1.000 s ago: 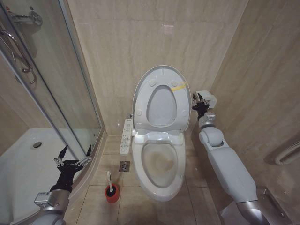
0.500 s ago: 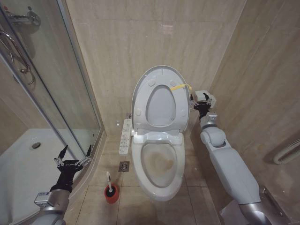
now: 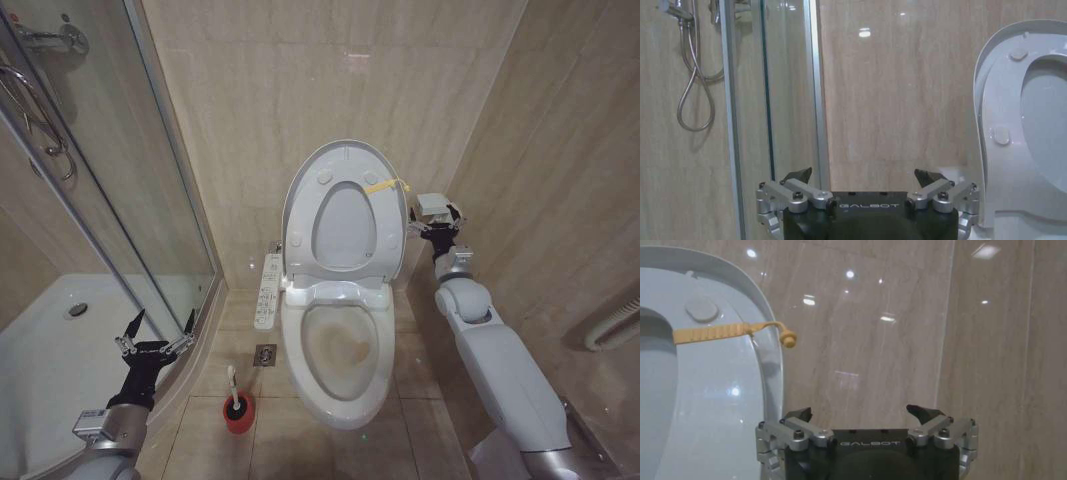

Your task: Open the toilet lid, clean the toilet bowl with a toilet brush, close the toilet lid, and flush.

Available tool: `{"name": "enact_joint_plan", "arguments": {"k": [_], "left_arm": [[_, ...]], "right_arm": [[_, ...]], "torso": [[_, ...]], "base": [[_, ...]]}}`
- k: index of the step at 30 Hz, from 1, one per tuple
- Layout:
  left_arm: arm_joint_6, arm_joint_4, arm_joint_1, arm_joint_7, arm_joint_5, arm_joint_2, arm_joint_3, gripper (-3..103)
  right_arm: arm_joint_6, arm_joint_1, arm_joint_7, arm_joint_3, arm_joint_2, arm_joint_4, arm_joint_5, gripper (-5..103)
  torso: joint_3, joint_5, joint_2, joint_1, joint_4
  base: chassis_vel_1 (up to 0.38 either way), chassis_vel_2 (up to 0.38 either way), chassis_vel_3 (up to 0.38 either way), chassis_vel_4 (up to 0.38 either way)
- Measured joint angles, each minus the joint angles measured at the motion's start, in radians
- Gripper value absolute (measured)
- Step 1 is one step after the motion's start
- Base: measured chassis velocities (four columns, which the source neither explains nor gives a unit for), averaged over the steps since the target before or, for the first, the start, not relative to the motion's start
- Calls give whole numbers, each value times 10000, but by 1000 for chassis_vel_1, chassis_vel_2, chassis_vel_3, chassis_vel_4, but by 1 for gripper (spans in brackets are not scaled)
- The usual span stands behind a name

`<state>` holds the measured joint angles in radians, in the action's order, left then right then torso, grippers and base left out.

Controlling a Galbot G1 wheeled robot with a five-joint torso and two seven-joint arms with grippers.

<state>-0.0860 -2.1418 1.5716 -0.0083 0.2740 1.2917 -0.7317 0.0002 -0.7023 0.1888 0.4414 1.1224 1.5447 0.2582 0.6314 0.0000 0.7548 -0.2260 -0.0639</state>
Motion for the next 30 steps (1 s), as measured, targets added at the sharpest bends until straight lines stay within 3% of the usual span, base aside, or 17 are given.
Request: {"name": "enact_joint_plan", "arguments": {"k": [10,18,30], "left_arm": [[0,0,0,0,0,0,0,100],[0,0,1,0,0,0,0,100],[0,0,2,0,0,0,0,100]], "right_arm": [[17,-449,58,227,-164,377,119,100],[108,-1659,376,399,-299,1230,443,100],[127,-3587,739,667,345,2581,429,100]], "torso": [[0,0,0,0,0],[0,0,0,0,-2],[-1,-1,1,1,-1]], "base": [[0,0,0,0],[0,0,0,0],[0,0,0,0]]}}
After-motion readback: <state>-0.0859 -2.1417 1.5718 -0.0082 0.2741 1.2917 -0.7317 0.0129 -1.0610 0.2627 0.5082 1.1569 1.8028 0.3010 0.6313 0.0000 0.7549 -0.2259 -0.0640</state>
